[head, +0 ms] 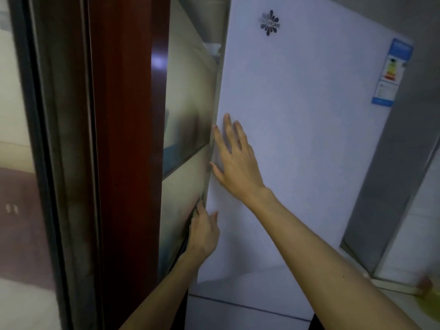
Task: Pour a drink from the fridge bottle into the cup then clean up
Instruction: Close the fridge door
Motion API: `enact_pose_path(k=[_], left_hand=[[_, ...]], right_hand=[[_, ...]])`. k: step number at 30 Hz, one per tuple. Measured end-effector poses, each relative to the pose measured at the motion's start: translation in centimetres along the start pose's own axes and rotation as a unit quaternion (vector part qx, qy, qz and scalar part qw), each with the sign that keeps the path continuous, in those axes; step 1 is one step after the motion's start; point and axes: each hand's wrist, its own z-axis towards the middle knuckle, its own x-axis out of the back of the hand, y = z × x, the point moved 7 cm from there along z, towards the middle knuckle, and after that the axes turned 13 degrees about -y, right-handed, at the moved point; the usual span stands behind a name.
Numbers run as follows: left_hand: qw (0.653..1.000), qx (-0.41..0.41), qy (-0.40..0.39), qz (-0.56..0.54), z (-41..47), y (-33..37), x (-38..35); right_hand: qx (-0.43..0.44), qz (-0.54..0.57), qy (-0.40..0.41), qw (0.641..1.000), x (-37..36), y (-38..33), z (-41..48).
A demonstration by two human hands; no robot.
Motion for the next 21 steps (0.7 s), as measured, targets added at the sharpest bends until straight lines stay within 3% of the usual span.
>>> enact_pose_path(k=[7, 14, 21], left_hand=[[0.998, 0.012, 0.053, -0.035, 5.4, -1.3, 0.9], [0.994, 0.014, 0.099, -0.050, 10.3, -2.9, 0.5], [0.994, 0.015, 0.084, -0.065, 13.7, -4.3, 0.0]], right_hand=[[0.045, -0.052, -0.034, 0.997, -5.7, 3.1, 4.2], [0.034, -0.065, -0.031, 0.997, -9.7, 5.0, 7.5], [0.022, -0.075, -0.029, 0.997, -12.1, 5.8, 9.4]])
